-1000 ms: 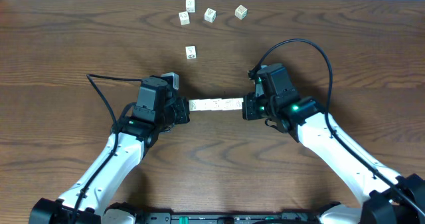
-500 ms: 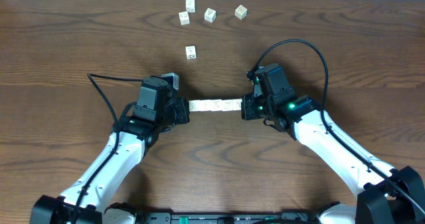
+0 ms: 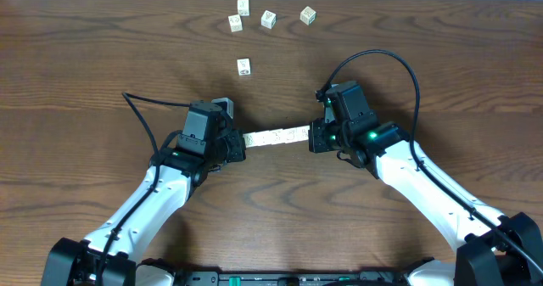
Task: Lift 5 blocks
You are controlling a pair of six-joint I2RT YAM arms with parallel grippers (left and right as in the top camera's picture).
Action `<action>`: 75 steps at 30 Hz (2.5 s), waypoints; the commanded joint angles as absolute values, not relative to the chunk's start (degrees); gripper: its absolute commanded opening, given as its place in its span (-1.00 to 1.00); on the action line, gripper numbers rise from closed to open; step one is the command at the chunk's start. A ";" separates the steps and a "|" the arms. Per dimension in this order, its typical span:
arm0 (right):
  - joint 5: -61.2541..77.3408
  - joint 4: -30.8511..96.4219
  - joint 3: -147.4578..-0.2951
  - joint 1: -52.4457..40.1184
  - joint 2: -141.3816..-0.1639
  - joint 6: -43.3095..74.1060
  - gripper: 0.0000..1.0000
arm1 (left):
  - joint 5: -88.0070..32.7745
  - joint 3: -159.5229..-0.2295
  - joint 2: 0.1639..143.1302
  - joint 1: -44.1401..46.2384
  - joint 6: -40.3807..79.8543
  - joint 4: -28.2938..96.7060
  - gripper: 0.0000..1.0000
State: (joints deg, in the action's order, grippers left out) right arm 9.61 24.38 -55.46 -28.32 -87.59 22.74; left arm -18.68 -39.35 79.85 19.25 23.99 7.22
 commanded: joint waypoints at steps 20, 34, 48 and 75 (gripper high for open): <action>29.54 21.61 -58.13 -33.34 -90.74 23.31 -0.98 | -33.43 -42.24 79.42 23.73 23.68 4.91 -0.86; 29.63 20.95 -58.13 -33.34 -91.09 23.29 -0.98 | -33.45 -42.24 82.87 25.10 24.51 3.84 -0.86; 30.57 20.73 -58.13 -33.34 -93.97 23.31 -0.98 | -33.41 -42.24 83.05 25.10 24.47 3.62 -0.85; 31.07 19.46 -58.13 -33.39 -94.85 23.31 -0.98 | -32.12 -42.24 85.71 25.12 25.50 3.40 -0.86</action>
